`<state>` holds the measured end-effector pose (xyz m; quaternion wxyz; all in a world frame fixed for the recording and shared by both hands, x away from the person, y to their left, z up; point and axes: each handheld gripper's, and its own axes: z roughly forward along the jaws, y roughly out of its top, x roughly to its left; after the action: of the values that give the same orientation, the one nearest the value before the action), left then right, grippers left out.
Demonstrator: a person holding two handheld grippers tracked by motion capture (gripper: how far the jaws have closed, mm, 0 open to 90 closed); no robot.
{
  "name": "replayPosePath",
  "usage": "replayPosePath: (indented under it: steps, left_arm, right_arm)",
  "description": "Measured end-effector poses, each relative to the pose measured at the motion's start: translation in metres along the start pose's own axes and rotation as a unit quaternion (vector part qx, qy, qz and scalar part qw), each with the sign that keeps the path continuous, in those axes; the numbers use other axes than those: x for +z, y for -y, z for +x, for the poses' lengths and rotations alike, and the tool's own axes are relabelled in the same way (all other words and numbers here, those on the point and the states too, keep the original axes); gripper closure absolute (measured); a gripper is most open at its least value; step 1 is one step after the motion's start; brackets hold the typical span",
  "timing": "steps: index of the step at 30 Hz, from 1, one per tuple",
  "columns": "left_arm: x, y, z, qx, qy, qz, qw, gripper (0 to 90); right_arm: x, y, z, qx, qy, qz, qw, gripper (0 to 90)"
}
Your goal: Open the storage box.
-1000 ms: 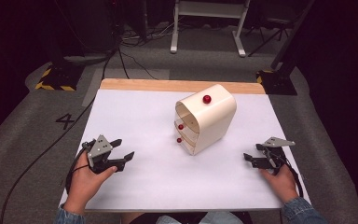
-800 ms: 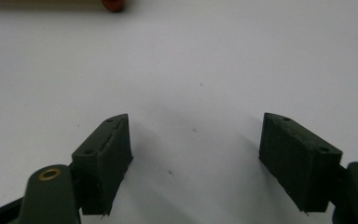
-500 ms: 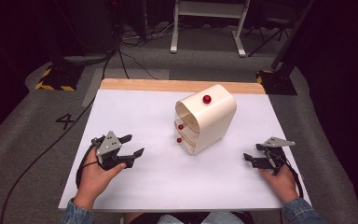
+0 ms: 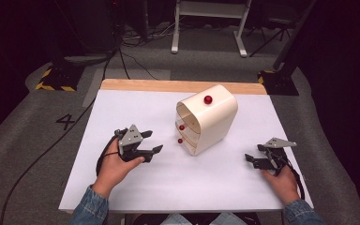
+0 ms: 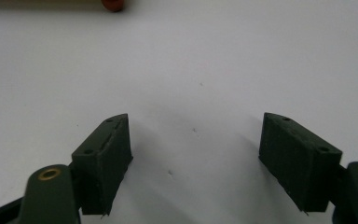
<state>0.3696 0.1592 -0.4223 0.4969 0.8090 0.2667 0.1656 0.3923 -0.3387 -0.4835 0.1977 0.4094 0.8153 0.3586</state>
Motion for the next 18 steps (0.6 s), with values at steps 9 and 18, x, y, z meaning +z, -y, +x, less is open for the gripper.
replayPosePath:
  steps: [9,18]
  left_arm:
    - [0.035,-0.006,-0.004,-0.014,0.028,-0.019,0.9993,36.2]
    - [0.065,0.001,-0.013,-0.029,0.032,-0.013,0.9990,42.8]
  right_arm:
    - [0.000,0.000,0.000,-0.001,0.001,0.000,1.0000,25.1]
    - [0.000,0.000,0.000,-0.001,0.002,0.000,1.0000,24.8]
